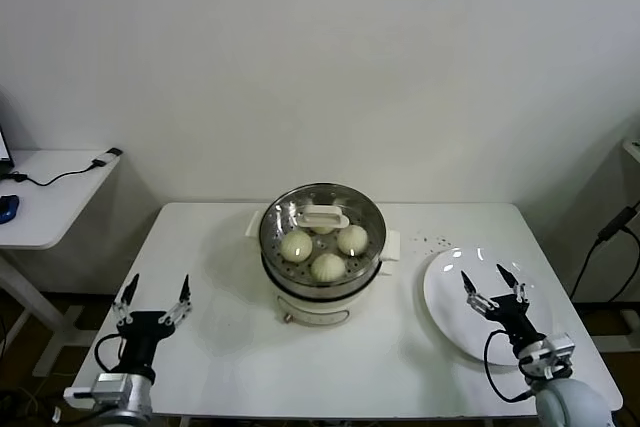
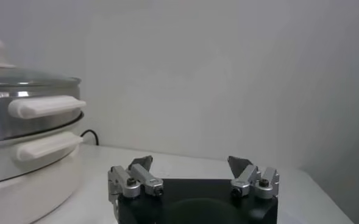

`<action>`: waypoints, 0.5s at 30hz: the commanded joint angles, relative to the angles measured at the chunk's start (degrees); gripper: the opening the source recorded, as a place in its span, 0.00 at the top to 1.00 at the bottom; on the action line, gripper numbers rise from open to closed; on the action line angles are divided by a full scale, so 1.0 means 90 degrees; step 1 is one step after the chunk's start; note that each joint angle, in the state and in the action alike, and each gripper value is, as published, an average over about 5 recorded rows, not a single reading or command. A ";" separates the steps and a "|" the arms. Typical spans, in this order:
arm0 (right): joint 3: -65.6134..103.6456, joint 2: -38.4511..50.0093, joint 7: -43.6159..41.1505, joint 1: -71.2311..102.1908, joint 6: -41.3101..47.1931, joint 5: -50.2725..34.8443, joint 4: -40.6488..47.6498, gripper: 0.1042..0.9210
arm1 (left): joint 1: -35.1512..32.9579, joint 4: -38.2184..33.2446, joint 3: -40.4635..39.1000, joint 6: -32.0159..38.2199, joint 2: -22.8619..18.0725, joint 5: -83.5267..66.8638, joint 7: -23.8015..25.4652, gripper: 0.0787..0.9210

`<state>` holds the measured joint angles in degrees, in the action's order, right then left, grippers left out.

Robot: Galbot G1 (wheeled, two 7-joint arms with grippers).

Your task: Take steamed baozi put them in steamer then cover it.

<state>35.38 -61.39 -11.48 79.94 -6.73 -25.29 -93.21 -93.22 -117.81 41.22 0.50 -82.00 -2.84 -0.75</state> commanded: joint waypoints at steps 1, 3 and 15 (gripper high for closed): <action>0.0073 -0.0046 -0.0030 0.0213 0.0058 0.0011 -0.0153 0.12 | -0.0196 0.0096 0.0254 0.0354 -0.0064 -0.0368 0.0034 0.12; 0.0079 -0.0050 -0.0041 0.0225 0.0051 0.0022 -0.0157 0.12 | -0.0212 0.0089 0.0250 0.0363 -0.0062 -0.0338 0.0049 0.12; 0.0100 -0.0055 -0.0124 0.0257 -0.0005 0.0027 -0.0151 0.12 | -0.0275 0.0098 0.0178 0.0400 -0.0068 -0.0176 0.0096 0.12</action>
<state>36.13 -61.76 -12.28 81.80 -6.68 -25.10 -94.29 -95.29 -117.23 42.34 3.33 -82.51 -4.02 -0.02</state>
